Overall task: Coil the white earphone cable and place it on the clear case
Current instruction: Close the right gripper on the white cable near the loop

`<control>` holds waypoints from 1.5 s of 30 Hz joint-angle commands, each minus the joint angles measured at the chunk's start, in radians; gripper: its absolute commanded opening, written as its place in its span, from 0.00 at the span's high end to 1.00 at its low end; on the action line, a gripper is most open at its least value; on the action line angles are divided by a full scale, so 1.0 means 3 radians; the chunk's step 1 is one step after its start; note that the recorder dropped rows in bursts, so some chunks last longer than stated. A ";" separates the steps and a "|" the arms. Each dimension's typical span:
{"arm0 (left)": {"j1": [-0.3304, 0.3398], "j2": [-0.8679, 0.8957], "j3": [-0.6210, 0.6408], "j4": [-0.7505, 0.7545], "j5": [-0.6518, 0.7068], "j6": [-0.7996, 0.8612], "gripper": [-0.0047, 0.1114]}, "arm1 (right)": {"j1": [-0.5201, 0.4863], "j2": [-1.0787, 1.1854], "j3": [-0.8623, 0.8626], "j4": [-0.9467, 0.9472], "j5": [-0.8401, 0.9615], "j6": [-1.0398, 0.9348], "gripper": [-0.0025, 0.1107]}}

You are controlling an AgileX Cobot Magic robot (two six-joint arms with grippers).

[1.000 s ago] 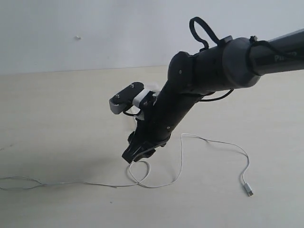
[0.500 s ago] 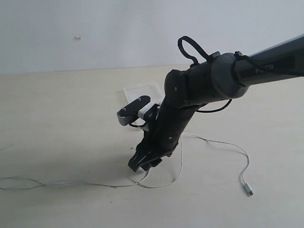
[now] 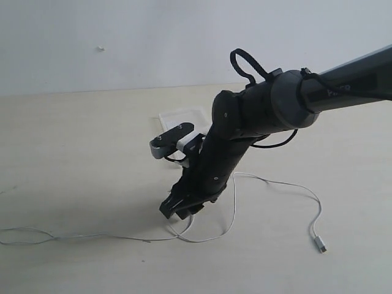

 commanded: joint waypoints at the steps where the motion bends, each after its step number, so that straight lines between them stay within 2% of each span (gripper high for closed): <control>1: 0.0011 -0.0014 -0.0009 0.0011 -0.0035 -0.0004 0.96 | 0.0002 0.0040 -0.0031 0.0047 -0.0023 0.0013 0.60; 9: 0.0011 -0.0014 -0.0009 0.0011 -0.0035 -0.0004 0.96 | 0.0002 0.0163 -0.0031 0.0046 0.0041 0.0013 0.60; 15: 0.0011 -0.0014 -0.0009 0.0011 -0.0035 -0.0004 0.96 | 0.0002 0.0163 -0.0031 -0.0066 0.0161 -0.0017 0.71; 31: 0.0011 -0.0014 -0.0009 0.0011 -0.0035 -0.0004 0.96 | 0.0067 0.0163 -0.0031 -0.0162 0.0341 0.0011 0.72; 36: 0.0011 -0.0014 -0.0009 0.0011 -0.0035 -0.0004 0.96 | 0.0160 0.0163 -0.0031 -0.0295 0.0275 0.0019 0.79; 42: 0.0011 -0.0014 -0.0009 0.0011 -0.0035 -0.0004 0.96 | 0.0160 0.0163 -0.0031 -0.0508 0.0311 0.0172 0.97; 45: 0.0011 -0.0014 -0.0009 0.0011 -0.0035 -0.0004 0.96 | 0.0160 0.0163 -0.0031 -0.0572 0.0316 0.0195 0.98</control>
